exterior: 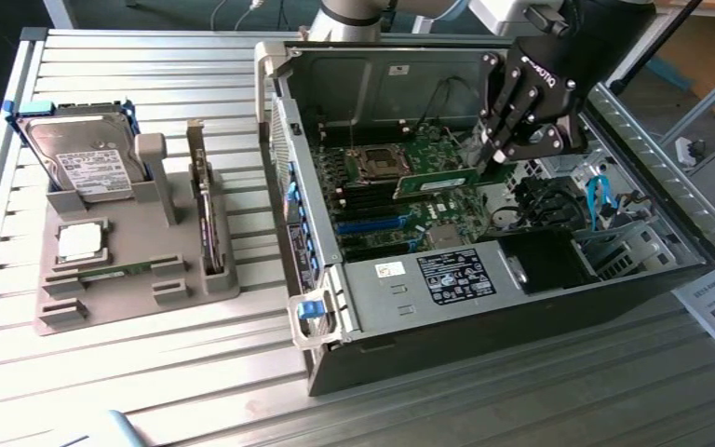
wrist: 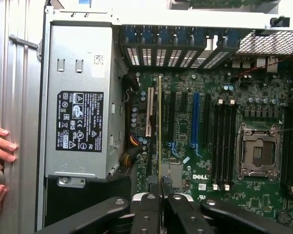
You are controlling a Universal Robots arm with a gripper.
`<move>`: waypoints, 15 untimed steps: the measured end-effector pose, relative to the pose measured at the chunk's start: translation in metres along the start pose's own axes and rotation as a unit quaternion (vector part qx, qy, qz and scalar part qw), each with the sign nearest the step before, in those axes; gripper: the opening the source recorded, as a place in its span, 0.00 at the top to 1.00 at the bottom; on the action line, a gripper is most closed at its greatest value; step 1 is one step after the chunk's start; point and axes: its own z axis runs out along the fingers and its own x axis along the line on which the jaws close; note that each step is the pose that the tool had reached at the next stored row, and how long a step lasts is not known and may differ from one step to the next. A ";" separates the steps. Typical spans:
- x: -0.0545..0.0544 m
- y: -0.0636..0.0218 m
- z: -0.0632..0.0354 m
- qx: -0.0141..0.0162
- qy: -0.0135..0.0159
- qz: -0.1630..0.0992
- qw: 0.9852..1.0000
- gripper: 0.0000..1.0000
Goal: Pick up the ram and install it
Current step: 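Pick up the ram and move it above insertion slot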
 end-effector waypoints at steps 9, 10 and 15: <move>-0.017 -0.0028 -0.0004 0.000 0.000 0.000 1.000 0.88; -0.020 -0.0030 -0.0005 0.000 0.000 0.000 1.000 0.88; -0.028 -0.0040 -0.0005 0.000 0.000 0.000 1.000 0.88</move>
